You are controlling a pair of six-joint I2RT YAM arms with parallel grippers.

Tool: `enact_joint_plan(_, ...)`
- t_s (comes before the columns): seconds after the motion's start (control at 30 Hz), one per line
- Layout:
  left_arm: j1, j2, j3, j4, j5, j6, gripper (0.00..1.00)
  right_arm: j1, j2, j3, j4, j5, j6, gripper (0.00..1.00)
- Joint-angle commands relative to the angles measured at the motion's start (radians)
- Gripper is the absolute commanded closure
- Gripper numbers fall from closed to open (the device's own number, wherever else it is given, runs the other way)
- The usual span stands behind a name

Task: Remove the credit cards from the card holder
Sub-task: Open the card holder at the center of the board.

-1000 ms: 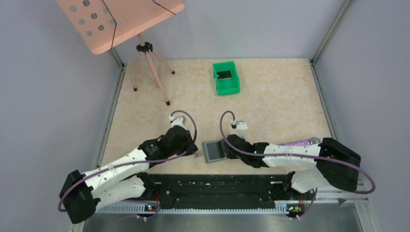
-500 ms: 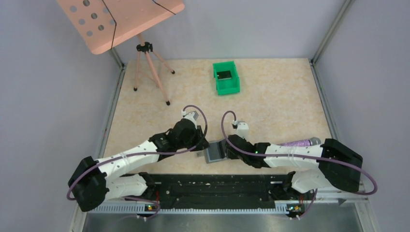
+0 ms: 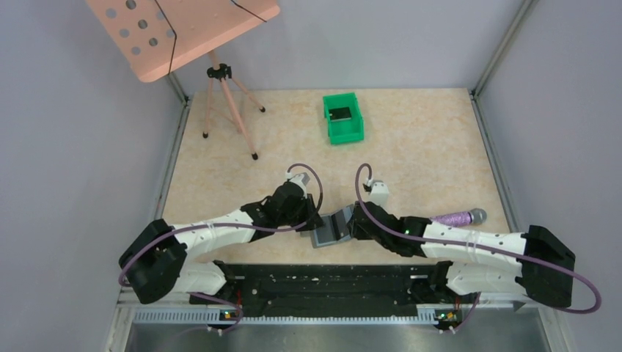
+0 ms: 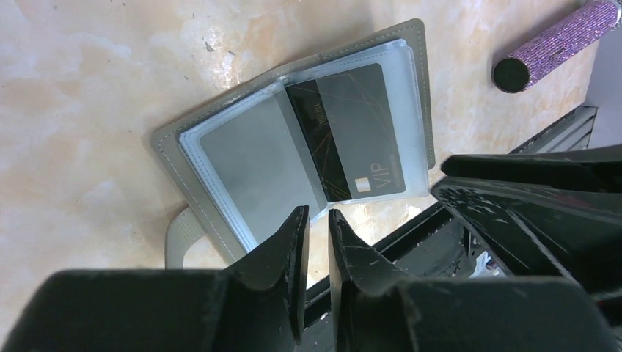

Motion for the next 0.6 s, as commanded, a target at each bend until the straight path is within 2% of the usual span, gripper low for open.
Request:
enact_joint_plan(0.0,0.003,0.024,-0.005,0.076,0.011,-0.004,0.79,-0.005,-0.076,0.06,-0.012,-0.022,0.002,0.75)
enact_joint_plan(0.2,0.003,0.051,-0.007,0.066,-0.005,-0.003,0.8,-0.005,-0.121,0.038,0.119,-0.099,-0.049,0.77)
enact_joint_plan(0.43,0.003,0.067,-0.015,0.058,-0.006,-0.015,0.8,-0.043,-0.022,0.023,0.211,-0.172,-0.05,0.79)
enact_joint_plan(0.57,0.003,0.074,-0.019,0.051,-0.014,-0.018,0.8,-0.108,0.031,-0.031,0.303,-0.234,-0.048,0.8)
